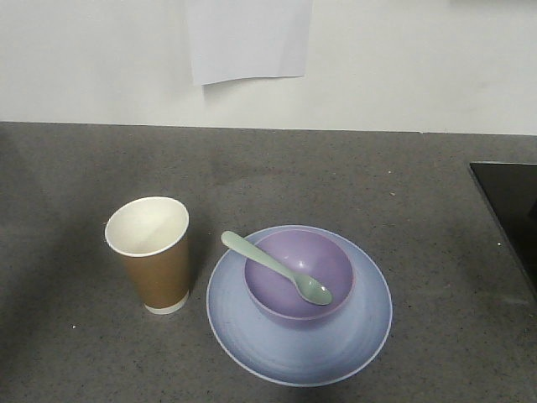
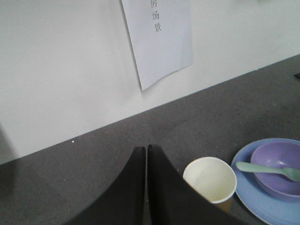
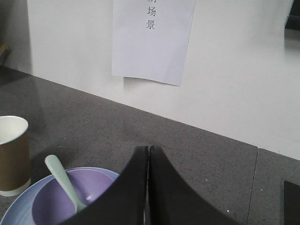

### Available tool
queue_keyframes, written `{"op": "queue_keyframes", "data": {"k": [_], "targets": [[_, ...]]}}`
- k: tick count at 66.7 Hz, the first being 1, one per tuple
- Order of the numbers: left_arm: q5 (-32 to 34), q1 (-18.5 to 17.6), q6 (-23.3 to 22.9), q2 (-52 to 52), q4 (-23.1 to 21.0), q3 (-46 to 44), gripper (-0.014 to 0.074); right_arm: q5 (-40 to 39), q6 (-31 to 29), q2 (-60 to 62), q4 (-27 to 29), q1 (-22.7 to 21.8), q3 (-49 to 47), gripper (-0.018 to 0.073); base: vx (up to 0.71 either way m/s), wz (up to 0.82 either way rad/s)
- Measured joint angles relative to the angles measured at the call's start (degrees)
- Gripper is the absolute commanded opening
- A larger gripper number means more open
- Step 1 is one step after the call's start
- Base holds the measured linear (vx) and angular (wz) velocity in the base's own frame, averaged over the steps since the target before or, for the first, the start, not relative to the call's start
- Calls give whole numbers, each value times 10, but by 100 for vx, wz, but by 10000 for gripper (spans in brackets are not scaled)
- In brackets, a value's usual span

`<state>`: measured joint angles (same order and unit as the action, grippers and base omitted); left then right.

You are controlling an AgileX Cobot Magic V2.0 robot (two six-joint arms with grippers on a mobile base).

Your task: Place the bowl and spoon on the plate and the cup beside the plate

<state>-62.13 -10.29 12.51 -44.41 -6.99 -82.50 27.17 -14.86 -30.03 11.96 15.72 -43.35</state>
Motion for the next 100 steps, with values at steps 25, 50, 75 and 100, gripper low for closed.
{"op": "queue_keyframes", "data": {"k": [25,50,75,100], "targets": [[-110,0,-21,11,-16,-1,-8,0,0,0,0,0,0,-6,0,0],[135,0,64,106,-88,275,-8,0,0,0,0,0,0,-6,0,0],[522,14,86,285,-118,755,-8,0,0,0,0,0,0,-6,0,0],[533,78,87,449,-119,840,-8,0,0,0,0,0,0,-6,0,0]]}}
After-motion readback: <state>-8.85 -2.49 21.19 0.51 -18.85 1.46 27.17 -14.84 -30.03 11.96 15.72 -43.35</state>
